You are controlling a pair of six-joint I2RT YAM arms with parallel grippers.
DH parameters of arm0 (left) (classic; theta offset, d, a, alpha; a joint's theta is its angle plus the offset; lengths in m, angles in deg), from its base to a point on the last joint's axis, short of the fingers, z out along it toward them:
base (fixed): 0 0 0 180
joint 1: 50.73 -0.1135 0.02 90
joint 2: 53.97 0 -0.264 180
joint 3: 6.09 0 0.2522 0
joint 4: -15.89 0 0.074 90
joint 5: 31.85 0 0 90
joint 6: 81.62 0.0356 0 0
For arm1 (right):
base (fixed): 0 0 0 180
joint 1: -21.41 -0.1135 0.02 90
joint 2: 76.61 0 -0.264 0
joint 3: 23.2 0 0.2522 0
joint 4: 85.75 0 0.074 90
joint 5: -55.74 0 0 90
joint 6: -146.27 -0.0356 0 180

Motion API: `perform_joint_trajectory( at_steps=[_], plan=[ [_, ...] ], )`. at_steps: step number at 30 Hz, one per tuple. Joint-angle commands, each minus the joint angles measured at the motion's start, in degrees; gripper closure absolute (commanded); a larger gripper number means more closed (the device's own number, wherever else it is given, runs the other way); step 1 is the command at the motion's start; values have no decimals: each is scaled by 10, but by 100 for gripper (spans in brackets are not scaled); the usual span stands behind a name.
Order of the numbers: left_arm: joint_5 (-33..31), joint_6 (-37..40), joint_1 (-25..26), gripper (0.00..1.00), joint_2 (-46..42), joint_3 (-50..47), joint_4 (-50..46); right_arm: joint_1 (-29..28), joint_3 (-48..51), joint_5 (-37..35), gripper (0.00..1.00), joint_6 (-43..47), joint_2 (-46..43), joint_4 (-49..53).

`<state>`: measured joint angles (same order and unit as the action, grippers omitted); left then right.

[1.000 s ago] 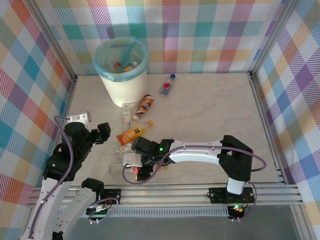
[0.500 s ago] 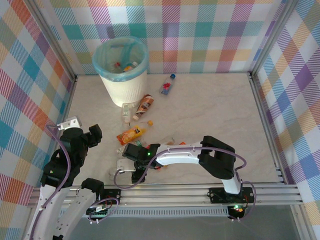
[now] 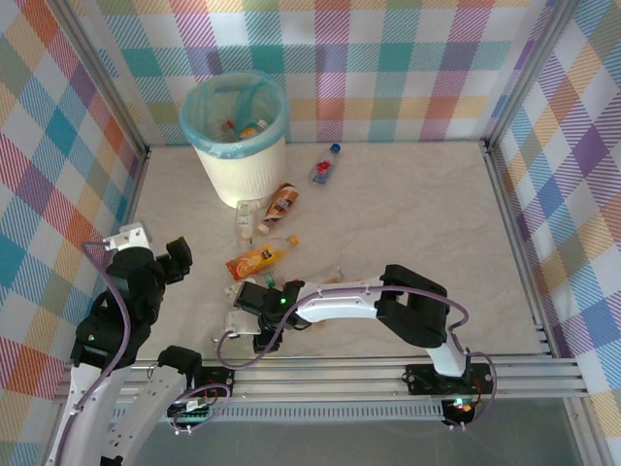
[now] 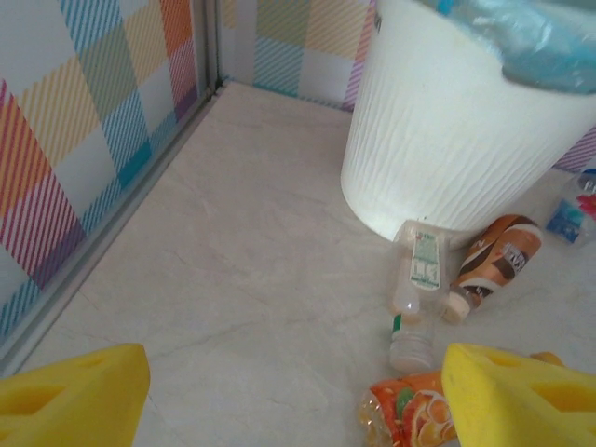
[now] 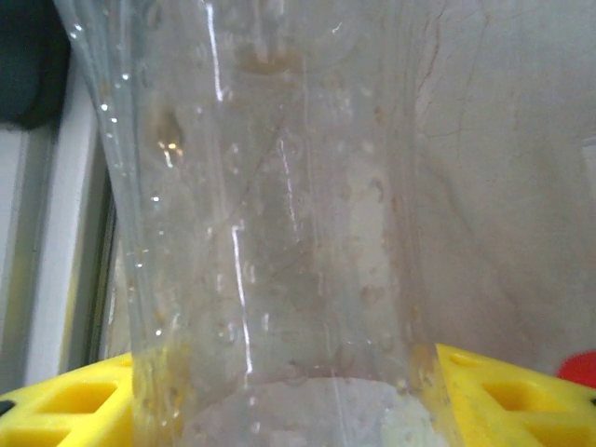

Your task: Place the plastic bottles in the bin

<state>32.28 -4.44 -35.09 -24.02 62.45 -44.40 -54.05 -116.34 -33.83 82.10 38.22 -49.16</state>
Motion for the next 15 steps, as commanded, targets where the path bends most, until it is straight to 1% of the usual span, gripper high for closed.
perform_joint_trajectory(
  at_steps=[1, 3, 6, 9, 12, 14, 15],
  plan=[
    [0, 47, 3, 18, 7, 46, 14, -4, -4, 22, 39, -18, -79, 2],
    [23, 73, 3, 18, 18, 73, 22, -4, 0, 25, 39, -32, -115, -1],
    [75, 107, 3, 18, 42, 123, 27, 5, 11, 22, 39, -60, -174, -12],
    [152, 122, 3, 17, 71, 179, 32, 35, 18, 20, 40, -102, -232, -4],
    [273, 117, 3, 14, 106, 233, 43, 76, 34, 17, 41, -133, -291, -9],
    [357, 91, 3, 7, 135, 257, 59, 110, 47, 22, 42, -152, -334, -21],
    [392, 73, 3, 6, 147, 261, 70, 126, 52, 27, 42, -161, -350, -27]
  ],
)
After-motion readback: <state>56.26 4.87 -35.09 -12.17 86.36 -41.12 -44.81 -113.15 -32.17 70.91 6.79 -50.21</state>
